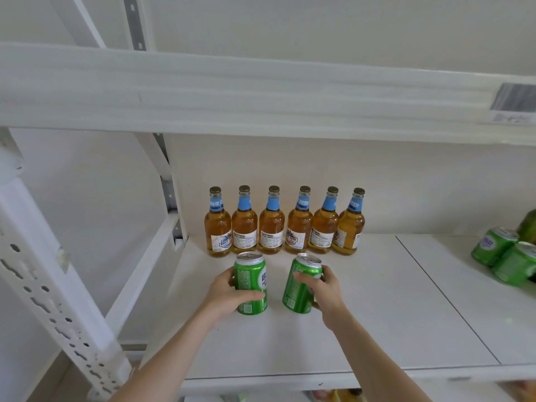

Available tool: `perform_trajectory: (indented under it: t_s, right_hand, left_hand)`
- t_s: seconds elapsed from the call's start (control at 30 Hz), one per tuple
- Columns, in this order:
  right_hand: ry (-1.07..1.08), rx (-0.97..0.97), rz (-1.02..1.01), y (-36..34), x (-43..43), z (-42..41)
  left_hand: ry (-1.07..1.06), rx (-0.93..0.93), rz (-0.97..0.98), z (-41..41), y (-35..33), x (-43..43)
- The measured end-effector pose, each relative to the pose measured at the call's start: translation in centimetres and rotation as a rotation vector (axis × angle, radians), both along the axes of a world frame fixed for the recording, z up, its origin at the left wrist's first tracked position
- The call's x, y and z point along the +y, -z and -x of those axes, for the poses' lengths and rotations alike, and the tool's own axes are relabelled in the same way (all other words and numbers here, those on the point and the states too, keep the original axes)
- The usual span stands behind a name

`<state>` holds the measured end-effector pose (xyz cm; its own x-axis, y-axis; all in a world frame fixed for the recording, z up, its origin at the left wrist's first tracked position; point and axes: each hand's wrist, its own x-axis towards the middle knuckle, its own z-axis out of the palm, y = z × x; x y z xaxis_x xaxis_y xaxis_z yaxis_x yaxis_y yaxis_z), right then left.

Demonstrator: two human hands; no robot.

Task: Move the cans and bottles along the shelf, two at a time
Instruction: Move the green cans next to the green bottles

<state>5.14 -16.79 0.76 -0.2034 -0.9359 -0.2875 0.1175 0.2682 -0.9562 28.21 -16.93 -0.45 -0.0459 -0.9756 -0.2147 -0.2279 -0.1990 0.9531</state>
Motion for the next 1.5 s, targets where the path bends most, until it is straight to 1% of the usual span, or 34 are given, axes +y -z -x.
perform_trajectory:
  t_s: [0.13, 0.33, 0.63, 0.83, 1.0, 1.23, 1.5]
  right_hand:
    - [0.015, -0.007, 0.012, -0.1, 1.3, 2.3]
    - [0.012, 0.003, 0.038, -0.7, 4.3, 6.7]
    - [0.0, 0.036, 0.07, -1.7, 9.5, 15.5]
    - [-0.003, 0.057, 0.082, -1.6, 10.9, 20.5]
    - [0.005, 0.049, 0.08, -1.0, 10.1, 23.4]
    - [0.063, 0.01, 0.072, -0.1, 7.2, 27.3]
    - [0.095, -0.009, 0.088, 0.0, 6.1, 33.9]
  left_hand:
    - [0.012, -0.019, 0.001, 2.4, -0.5, 1.2]
    - [0.002, 0.018, -0.011, 6.8, -0.8, 3.9]
    - [0.005, 0.051, -0.011, 15.7, -1.0, 8.5]
    - [-0.004, 0.09, -0.021, 20.8, -0.9, 10.1]
    - [0.014, 0.059, -0.027, 23.8, -0.7, 9.0]
    - [0.077, 0.001, -0.005, 27.9, -0.8, 4.8]
    - [0.13, -0.04, 0.002, 35.0, -0.2, 2.8]
